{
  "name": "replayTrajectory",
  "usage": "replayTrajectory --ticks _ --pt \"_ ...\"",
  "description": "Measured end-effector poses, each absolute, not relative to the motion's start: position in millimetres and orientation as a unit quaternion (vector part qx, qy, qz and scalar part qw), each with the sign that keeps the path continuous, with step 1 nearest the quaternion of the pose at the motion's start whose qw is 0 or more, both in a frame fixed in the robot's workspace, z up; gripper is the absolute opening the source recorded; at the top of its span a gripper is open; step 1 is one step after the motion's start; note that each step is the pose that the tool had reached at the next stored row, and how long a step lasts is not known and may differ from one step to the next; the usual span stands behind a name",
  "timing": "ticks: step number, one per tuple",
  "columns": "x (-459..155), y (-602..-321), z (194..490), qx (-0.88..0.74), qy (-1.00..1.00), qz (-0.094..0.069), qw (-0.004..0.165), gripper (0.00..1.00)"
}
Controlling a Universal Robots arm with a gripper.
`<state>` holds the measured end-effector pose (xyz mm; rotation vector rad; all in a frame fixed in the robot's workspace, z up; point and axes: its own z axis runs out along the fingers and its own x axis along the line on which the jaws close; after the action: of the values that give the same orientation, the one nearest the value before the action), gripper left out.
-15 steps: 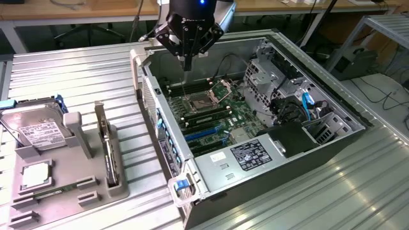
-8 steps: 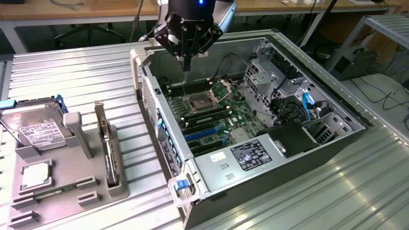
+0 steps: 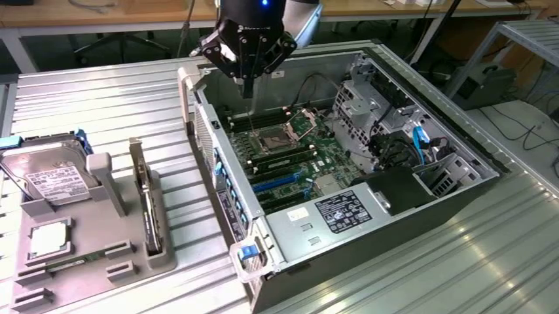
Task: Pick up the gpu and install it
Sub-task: 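Reach for the gpu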
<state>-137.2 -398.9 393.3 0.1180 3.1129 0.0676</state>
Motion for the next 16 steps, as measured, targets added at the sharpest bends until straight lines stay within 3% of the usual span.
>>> replayTrajectory --ticks 16 --pt "-169 -399 393 0.03 0.999 0.022 0.013 0.11"
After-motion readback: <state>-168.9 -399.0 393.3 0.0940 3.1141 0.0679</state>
